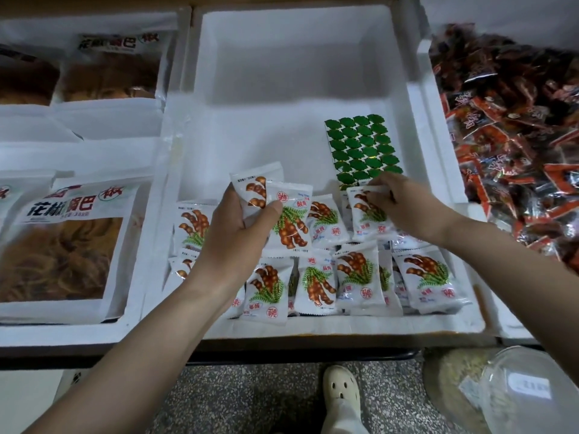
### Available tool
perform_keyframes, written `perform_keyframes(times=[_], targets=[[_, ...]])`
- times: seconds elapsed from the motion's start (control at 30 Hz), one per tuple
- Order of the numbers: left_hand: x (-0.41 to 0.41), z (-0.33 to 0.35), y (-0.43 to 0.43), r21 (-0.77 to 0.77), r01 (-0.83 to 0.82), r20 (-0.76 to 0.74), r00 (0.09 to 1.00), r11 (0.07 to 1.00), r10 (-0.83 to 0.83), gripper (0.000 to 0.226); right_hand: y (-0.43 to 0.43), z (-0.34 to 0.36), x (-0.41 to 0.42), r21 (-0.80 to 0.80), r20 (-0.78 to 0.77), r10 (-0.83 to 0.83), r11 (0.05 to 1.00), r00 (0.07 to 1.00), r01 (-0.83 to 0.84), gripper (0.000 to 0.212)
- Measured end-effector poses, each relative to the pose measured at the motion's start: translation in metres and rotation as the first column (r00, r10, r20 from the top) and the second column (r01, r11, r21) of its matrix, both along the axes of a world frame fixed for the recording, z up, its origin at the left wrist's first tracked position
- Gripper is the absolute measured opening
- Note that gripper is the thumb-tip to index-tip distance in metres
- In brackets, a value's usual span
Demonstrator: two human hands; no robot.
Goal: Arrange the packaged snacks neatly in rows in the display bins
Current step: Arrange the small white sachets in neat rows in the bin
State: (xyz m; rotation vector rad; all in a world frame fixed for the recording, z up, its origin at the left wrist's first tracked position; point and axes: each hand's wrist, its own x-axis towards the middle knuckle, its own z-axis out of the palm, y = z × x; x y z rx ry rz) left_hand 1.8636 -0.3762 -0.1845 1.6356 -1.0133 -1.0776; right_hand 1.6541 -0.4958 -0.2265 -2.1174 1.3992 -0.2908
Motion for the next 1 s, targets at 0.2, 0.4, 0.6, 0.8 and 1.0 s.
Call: perform_keyframes(times=[0.2,0.4,0.6,0.8,1.0], targets=[[-0.01,-0.003,-0.008,0.021,0.02,0.071,0.997,1.0,-0.022,0.015,0.002,-0.005,0.004,-0.029,-0.034,-0.004,1.0,0.999,0.003,0.021],[-0.017,-0.002,-0.014,0.037,0.019,0.077,0.997,0.999,-0.022,0.017,0.0,-0.003,-0.01,-0.176,-0.08,-0.04,0.984,0.996,0.025,0.033],[-0.021,-0.001,-0.027,0.034,0.006,0.065,0.998,0.999,-0.008,0.01,-0.036,0.003,-0.013,-0.119,0.011,-0.042,0.992,0.999,0.043,0.03],[-0.025,-0.006,-0.04,0.022,0.015,0.024,1.0,1.0,-0.015,0.013,-0.066,-0.008,0.004,0.175,-0.162,0.12,0.98,0.979,-0.091,0.036],[-0.027,-0.013,-0.051,0.005,0.012,-0.02,1.0,1.0,-0.012,0.02,-0.089,-0.008,0.006,0.257,-0.266,0.177,0.96,0.948,-0.108,0.024]])
